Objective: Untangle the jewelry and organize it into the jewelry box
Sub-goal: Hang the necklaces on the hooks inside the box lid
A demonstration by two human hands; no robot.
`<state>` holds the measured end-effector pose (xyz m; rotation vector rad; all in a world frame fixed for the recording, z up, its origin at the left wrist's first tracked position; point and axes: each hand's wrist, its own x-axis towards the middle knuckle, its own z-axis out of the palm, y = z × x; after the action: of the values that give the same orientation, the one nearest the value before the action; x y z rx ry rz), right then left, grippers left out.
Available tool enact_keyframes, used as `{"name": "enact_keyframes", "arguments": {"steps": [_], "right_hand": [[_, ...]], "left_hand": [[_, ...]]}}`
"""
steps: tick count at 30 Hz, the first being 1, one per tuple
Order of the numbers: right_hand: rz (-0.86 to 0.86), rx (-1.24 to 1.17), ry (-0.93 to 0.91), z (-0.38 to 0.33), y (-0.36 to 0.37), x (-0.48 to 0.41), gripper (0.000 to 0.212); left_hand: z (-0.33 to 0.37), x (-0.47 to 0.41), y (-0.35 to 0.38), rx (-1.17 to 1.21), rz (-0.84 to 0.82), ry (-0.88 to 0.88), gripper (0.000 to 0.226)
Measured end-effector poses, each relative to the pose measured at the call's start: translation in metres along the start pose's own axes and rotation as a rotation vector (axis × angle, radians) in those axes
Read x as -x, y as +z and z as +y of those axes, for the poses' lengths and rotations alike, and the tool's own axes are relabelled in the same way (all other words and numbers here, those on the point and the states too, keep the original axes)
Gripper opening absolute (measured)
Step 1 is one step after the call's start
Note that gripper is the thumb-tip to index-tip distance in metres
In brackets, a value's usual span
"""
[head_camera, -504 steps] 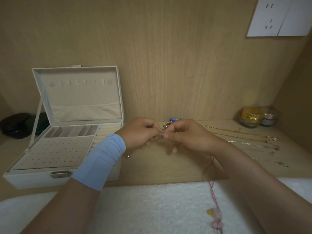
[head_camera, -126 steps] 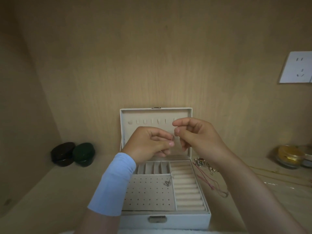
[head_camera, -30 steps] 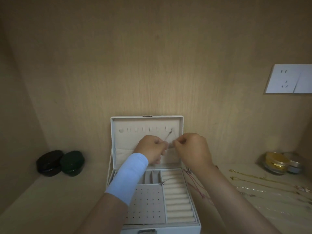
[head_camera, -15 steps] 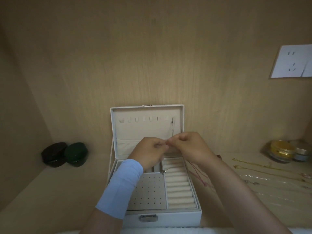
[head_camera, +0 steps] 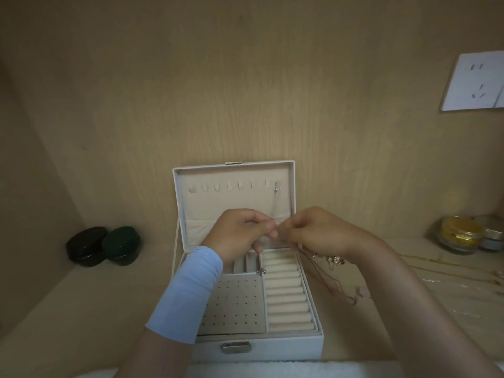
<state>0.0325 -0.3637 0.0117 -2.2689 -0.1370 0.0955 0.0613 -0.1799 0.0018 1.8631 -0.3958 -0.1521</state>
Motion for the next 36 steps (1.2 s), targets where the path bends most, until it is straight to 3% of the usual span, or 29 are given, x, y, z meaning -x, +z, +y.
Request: {"name": "enact_keyframes", "arguments": {"steps": [2, 4, 11, 14, 19, 23, 28, 33, 36], "right_hand": [[-0.123, 0.024, -0.016, -0.004, 0.003, 0.004, 0.021], [-0.118, -0.096, -0.056, -0.008, 0.010, 0.004, 0.016], [0.191, -0.292, -0.084, -0.009, 0.014, 0.000, 0.020], [0.310, -0.283, -0.119, -0.012, 0.009, -0.005, 0.017], [0.413, -0.133, -0.146, -0.018, -0.008, -0.019, 0.015], [0.433, -0.011, -0.195, -0.025, -0.017, -0.028, 0.011], [0.472, 0.254, -0.285, -0.026, -0.015, -0.039, 0.012], [0.423, 0.822, -0.413, -0.014, -0.005, -0.052, 0.017], [0.466, 0.906, -0.440, -0.008, 0.002, -0.053, 0.018]], "left_hand": [[0.000, -0.002, 0.001, -0.035, 0.055, 0.058, 0.007], [0.002, -0.003, 0.002, -0.058, 0.069, 0.114, 0.007], [0.006, -0.011, -0.004, -0.153, 0.092, 0.196, 0.012], [-0.006, -0.016, -0.008, -0.412, 0.173, 0.176, 0.021], [-0.012, -0.013, -0.010, -0.807, 0.179, 0.133, 0.032], [-0.008, -0.013, -0.005, -0.954, 0.124, 0.105, 0.033], [-0.006, -0.013, -0.002, -0.937, 0.079, 0.116, 0.026], [-0.006, -0.013, -0.008, -0.919, 0.089, 0.127, 0.026], [-0.007, -0.013, -0.009, -0.901, 0.083, 0.130, 0.028]]}}
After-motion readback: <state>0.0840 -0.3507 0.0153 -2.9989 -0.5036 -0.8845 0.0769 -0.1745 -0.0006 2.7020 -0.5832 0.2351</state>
